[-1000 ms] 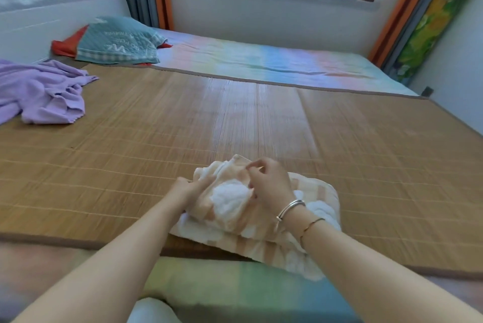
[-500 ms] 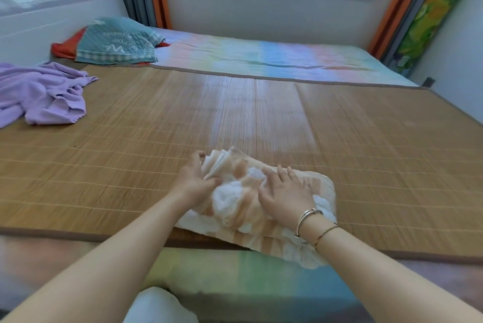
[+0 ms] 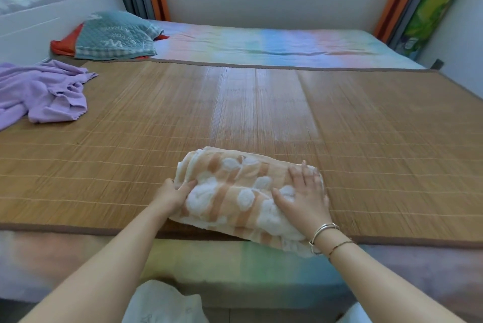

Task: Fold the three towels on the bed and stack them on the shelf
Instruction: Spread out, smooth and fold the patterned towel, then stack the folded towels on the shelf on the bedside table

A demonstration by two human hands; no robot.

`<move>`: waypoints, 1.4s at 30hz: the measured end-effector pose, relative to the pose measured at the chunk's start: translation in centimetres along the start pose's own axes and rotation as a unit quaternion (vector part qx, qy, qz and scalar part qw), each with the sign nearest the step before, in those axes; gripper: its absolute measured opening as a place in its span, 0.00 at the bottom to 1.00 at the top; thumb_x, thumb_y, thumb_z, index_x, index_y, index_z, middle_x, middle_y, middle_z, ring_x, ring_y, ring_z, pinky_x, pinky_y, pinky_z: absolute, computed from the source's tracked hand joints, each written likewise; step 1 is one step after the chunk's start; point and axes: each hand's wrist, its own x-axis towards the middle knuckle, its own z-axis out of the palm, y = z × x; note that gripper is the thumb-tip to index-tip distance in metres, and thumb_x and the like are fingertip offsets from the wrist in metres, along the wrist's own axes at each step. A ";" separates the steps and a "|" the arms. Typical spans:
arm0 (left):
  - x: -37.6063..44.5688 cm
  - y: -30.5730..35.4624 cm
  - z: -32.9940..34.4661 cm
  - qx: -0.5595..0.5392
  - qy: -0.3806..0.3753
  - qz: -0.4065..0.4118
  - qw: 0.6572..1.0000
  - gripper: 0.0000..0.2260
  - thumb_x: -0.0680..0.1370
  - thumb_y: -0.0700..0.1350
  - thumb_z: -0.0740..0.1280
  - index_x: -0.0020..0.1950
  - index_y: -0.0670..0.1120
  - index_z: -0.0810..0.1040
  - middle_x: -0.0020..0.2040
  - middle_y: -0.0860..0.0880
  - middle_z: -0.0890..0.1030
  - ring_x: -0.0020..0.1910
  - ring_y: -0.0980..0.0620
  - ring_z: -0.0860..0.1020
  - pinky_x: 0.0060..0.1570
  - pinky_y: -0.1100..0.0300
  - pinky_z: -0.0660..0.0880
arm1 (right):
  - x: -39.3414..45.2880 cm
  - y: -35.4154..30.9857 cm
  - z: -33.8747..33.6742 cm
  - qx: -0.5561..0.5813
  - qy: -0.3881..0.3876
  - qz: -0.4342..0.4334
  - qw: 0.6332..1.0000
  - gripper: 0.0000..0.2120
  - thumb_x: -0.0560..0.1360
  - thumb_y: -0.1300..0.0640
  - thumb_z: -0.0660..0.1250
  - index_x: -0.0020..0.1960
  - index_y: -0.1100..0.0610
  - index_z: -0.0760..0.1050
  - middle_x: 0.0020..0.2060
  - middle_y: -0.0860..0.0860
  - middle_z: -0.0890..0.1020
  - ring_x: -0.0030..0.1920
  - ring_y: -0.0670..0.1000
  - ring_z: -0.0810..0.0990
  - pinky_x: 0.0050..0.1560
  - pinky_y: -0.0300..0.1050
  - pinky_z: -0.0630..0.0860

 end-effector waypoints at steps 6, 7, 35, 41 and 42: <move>0.9 -0.9 -1.1 -0.081 -0.079 -0.065 0.992 0.46 0.63 0.72 0.69 0.71 0.42 0.68 0.65 0.42 0.75 0.63 0.41 0.74 0.62 0.50 0.71 | -2.4 3.4 -0.4 0.330 -0.011 0.260 0.907 0.48 0.61 0.31 0.70 0.69 0.61 0.63 0.63 0.57 0.73 0.61 0.57 0.74 0.64 0.54 0.71; 1.0 -1.1 -1.4 -0.106 -0.100 -0.072 0.987 0.49 0.59 0.73 0.71 0.69 0.42 0.70 0.62 0.42 0.78 0.60 0.42 0.77 0.61 0.49 0.73 | -2.6 3.5 -0.6 0.368 -0.047 0.282 0.885 0.52 0.55 0.26 0.70 0.66 0.61 0.68 0.59 0.56 0.78 0.57 0.56 0.77 0.62 0.54 0.73; -28.5 -18.5 -48.4 -0.388 0.338 0.004 0.857 0.29 0.67 0.64 0.73 0.58 0.44 0.80 0.49 0.43 0.85 0.48 0.43 0.84 0.52 0.46 0.80 | -11.3 -51.8 1.4 0.486 -0.405 -0.127 0.764 0.33 0.61 0.38 0.76 0.61 0.52 0.74 0.51 0.53 0.83 0.52 0.55 0.82 0.54 0.57 0.79; -36.5 -25.2 -56.0 -0.423 0.485 -0.006 0.765 0.25 0.71 0.61 0.70 0.59 0.43 0.79 0.50 0.44 0.84 0.48 0.45 0.83 0.45 0.53 0.79 | -18.3 -66.3 4.0 0.451 -0.431 -0.247 0.742 0.35 0.62 0.33 0.73 0.57 0.58 0.74 0.48 0.54 0.82 0.48 0.51 0.81 0.48 0.44 0.77; -37.3 -26.2 -57.0 -0.430 0.499 -0.003 0.752 0.25 0.72 0.61 0.70 0.59 0.43 0.79 0.51 0.45 0.84 0.48 0.45 0.83 0.46 0.53 0.79 | -19.1 -68.2 4.4 0.444 -0.430 -0.264 0.741 0.38 0.60 0.31 0.73 0.58 0.59 0.75 0.50 0.54 0.82 0.49 0.52 0.81 0.51 0.45 0.78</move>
